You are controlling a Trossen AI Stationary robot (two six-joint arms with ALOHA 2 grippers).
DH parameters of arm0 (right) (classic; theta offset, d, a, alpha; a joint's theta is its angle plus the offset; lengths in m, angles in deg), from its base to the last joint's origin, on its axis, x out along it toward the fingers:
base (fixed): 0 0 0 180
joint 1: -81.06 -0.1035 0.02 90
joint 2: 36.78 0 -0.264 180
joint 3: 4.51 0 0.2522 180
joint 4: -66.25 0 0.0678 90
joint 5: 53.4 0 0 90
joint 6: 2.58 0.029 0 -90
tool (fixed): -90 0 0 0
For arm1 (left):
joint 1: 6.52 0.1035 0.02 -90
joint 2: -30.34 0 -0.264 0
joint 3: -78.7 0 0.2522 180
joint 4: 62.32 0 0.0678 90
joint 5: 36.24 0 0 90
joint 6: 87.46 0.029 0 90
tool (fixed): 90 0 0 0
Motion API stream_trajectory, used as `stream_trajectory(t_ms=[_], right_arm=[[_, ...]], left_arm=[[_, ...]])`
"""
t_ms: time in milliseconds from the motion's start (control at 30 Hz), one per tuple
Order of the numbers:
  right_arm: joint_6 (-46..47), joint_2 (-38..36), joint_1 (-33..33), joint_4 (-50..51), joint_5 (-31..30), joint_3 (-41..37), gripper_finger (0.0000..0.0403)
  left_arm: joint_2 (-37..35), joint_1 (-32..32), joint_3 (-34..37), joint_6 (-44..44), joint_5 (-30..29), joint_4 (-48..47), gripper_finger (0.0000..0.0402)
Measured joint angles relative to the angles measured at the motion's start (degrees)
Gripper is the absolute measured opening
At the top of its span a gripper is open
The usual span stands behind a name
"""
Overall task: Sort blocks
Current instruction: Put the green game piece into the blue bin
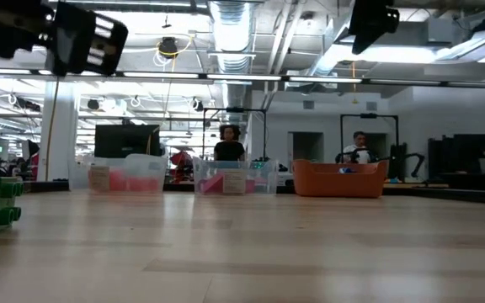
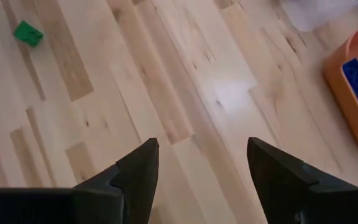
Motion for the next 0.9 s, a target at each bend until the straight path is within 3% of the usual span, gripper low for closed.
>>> stream_trajectory(t_ms=[100, 333, 633, 733, 900], right_arm=[[-1.4, 0.0, 1.0, 0.0, 0.1, 0.0, 0.0248], [-1.8, 0.0, 2.0, 0.1, 1.7, 0.0, 0.0248], [-2.1, 0.0, 1.9, 0.3, 2.7, 0.0, 0.0248], [-2.2, 0.0, 1.9, 0.3, 2.7, 0.0, 0.0248], [-3.5, 0.0, 1.9, 0.2, 2.7, 0.0, 0.0248]], left_arm=[[5.1, -0.3, 0.0, 0.3, 2.7, 4.4, 0.0237], [12.9, -0.4, -0.7, 3.2, -0.8, 6.0, 0.0247], [20.5, -0.4, -0.7, 3.3, 0.0, 6.6, 0.0242], [20.5, -0.4, -0.8, 3.1, -1.2, 6.3, 0.0215], [20.6, -0.5, -0.8, 5.1, -2.0, 5.9, 0.0111]])
